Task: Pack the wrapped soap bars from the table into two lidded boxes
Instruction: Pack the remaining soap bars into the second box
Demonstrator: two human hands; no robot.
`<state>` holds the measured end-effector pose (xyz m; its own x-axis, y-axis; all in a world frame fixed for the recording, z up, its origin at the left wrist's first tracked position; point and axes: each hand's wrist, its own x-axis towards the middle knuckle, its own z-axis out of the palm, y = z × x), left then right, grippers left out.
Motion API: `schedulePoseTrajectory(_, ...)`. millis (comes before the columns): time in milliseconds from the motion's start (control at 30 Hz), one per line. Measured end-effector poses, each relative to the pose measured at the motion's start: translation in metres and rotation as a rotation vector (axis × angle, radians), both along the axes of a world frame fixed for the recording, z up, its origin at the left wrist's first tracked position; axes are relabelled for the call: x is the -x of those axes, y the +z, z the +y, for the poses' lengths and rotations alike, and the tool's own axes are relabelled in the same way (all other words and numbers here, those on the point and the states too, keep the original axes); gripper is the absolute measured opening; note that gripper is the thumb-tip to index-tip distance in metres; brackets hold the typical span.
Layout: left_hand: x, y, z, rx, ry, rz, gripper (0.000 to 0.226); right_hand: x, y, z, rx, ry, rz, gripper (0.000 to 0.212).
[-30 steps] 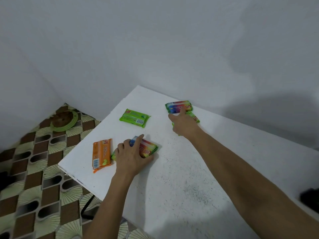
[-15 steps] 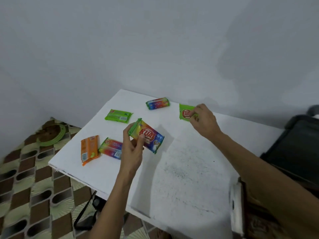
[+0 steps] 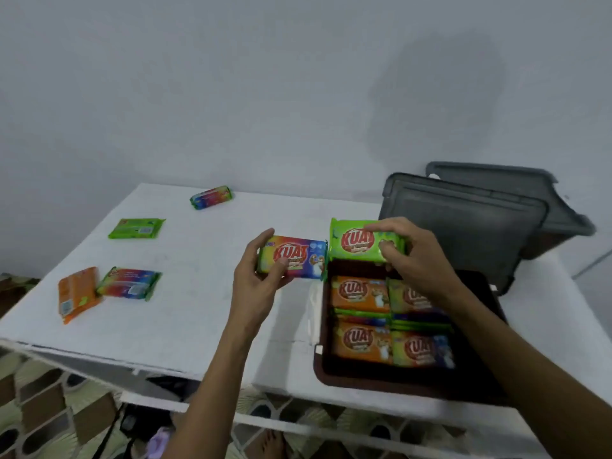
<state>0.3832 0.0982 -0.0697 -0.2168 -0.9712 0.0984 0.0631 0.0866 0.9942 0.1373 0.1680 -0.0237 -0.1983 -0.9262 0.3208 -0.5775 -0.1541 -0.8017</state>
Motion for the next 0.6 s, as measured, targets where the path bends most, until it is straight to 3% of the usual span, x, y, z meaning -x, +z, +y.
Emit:
schedulePoseTrajectory(133,0.028,-0.009,0.026,-0.013,-0.021,0.014,0.047,0.023,0.004,0.060,-0.100,0.027,-0.131,0.033)
schedulePoseTrajectory(300,0.048,-0.020,0.042,-0.031,-0.013,-0.006,0.047,0.025,-0.018,0.101,-0.405,0.091,-0.279,0.036)
schedulePoseTrajectory(467,0.051,-0.021,0.045,-0.044,0.028,-0.019,0.045,0.001,-0.057,0.091,-0.643,0.193,-0.253,0.043)
schedulePoseTrajectory(600,0.049,-0.021,0.043,-0.029,0.008,-0.076,0.046,-0.011,-0.074,0.065,-0.689,0.061,0.044,0.039)
